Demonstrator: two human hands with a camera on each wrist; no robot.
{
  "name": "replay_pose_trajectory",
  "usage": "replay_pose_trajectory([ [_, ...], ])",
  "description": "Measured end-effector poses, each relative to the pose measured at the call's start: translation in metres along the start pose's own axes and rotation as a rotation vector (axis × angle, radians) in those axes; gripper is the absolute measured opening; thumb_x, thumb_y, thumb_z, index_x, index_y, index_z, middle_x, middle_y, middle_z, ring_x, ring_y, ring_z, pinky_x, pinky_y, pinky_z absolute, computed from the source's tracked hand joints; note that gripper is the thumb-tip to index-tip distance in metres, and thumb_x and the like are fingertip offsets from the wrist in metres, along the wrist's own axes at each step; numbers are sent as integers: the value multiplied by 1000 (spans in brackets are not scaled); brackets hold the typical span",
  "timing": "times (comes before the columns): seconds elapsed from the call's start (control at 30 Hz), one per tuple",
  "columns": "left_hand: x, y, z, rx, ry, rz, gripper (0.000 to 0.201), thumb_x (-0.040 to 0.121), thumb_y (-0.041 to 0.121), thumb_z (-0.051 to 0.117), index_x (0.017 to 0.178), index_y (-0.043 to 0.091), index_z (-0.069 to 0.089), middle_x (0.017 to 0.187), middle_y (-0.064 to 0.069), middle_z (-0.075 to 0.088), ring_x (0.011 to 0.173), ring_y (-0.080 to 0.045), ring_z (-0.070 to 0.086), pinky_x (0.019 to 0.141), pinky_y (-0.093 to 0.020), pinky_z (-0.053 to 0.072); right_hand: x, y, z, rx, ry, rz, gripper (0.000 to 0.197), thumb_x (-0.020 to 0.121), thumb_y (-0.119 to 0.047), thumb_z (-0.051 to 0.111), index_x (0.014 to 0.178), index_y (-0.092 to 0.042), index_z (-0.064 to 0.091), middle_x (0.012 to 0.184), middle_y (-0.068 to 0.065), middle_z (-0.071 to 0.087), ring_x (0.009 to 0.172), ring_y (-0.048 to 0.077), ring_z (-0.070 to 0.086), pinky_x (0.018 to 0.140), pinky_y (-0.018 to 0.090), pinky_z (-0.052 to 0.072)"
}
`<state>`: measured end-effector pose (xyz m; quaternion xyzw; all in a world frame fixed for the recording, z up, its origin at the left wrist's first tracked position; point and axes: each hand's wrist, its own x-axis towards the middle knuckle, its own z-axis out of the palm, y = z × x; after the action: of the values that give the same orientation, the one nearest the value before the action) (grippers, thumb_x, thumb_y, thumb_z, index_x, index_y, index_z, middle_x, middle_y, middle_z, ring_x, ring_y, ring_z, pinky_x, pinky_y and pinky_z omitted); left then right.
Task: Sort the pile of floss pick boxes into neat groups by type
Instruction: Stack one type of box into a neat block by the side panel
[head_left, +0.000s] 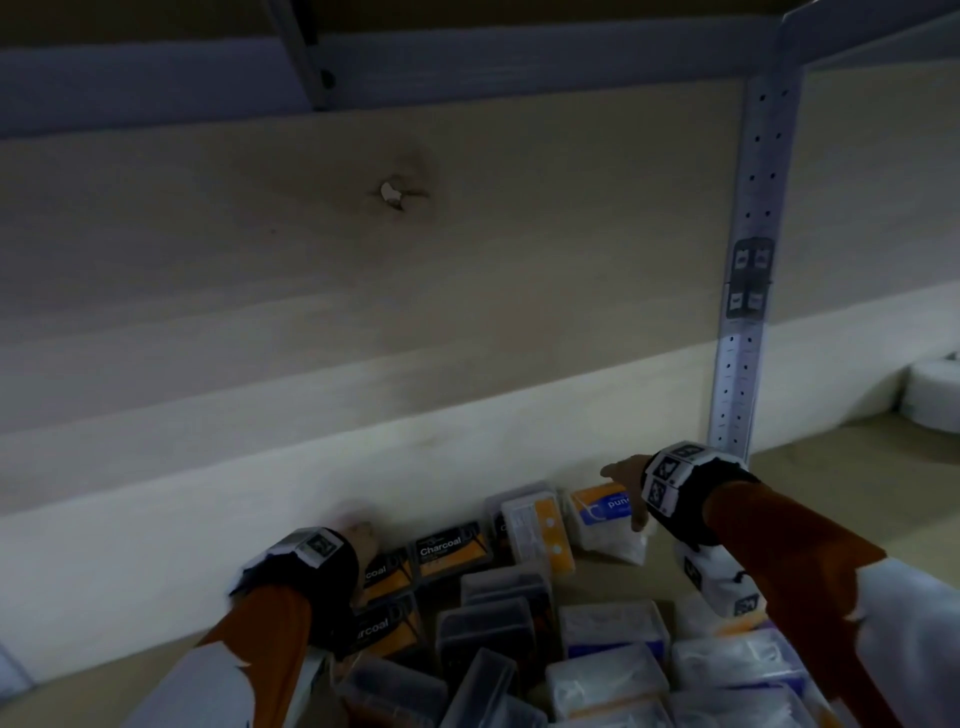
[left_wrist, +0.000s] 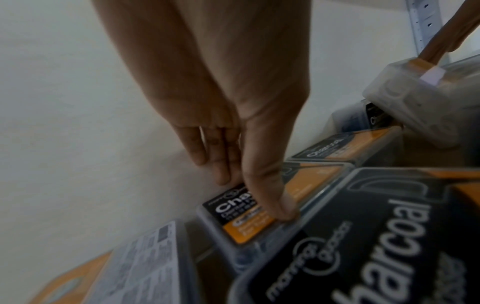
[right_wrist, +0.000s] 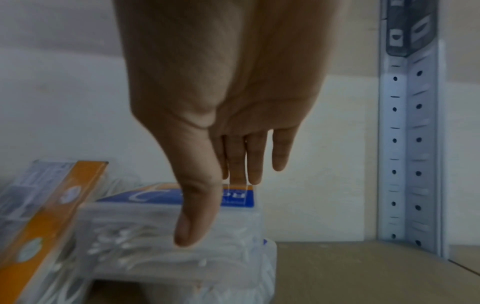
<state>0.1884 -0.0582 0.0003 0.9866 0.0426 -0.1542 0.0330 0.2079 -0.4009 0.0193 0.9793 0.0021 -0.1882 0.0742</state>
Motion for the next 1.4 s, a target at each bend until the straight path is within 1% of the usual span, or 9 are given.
replay_pose_trajectory([
  [0.37,-9,-5,-4,10,22,57,76,95,18,55,147,-8,5,158,-19,7,147,-28,14,116,-26,21,10,14,3,2,-18,33,146,34,-73,71,152,-20,2,160,7,11,145,30,22,112,48,33],
  [0.43,-12,-6,-4,302,-37,148,56,101,16,42,146,-7,18,155,-19,21,143,-26,27,87,-8,40,7,11,1,57,-36,35,146,42,-67,77,151,-15,-6,159,10,10,144,32,22,111,48,34],
  [0.5,-12,-5,-4,391,-62,193,46,102,11,36,145,-2,27,152,-17,29,140,-23,35,53,4,34,4,7,1,87,-34,37,138,58,-55,80,150,-10,-12,159,13,8,145,32,20,111,46,33],
  [0.57,-13,-5,-4,235,-93,145,60,99,10,46,149,-2,14,156,-19,18,144,-24,26,74,6,42,0,5,2,100,-6,34,135,62,-47,82,150,-9,-14,158,13,11,144,32,23,110,44,36],
  [0.63,-14,-5,-8,178,-103,151,82,94,23,56,150,-1,2,158,-18,5,147,-28,14,111,-19,32,-4,5,2,112,29,25,121,74,-36,77,150,-5,-11,157,15,12,144,31,23,112,41,34],
  [0.73,-18,-3,-14,176,-103,186,74,95,25,53,148,-4,9,157,-15,15,145,-25,22,103,-23,29,-9,2,-2,134,140,0,53,98,-14,47,144,3,26,149,20,33,136,30,37,104,30,36],
  [0.83,-22,-7,-17,162,-62,164,60,94,18,55,143,2,24,152,-13,27,139,-21,31,104,-23,25,-18,3,-7,107,143,-41,26,99,-11,45,123,-2,46,137,19,47,125,29,49,99,32,41],
  [1.0,-29,-4,-26,323,-40,229,47,92,20,58,133,5,40,140,-13,42,126,-27,45,99,-32,39,-34,8,-15,75,106,-79,57,85,-23,68,131,3,46,135,18,48,123,31,50,100,37,44],
  [1.4,-52,31,-56,490,4,388,40,85,30,63,119,11,55,124,-8,57,99,-23,57,78,-32,43,-70,33,-19,80,175,-9,60,85,-27,67,133,-3,40,137,13,45,125,27,48,102,35,42],
])
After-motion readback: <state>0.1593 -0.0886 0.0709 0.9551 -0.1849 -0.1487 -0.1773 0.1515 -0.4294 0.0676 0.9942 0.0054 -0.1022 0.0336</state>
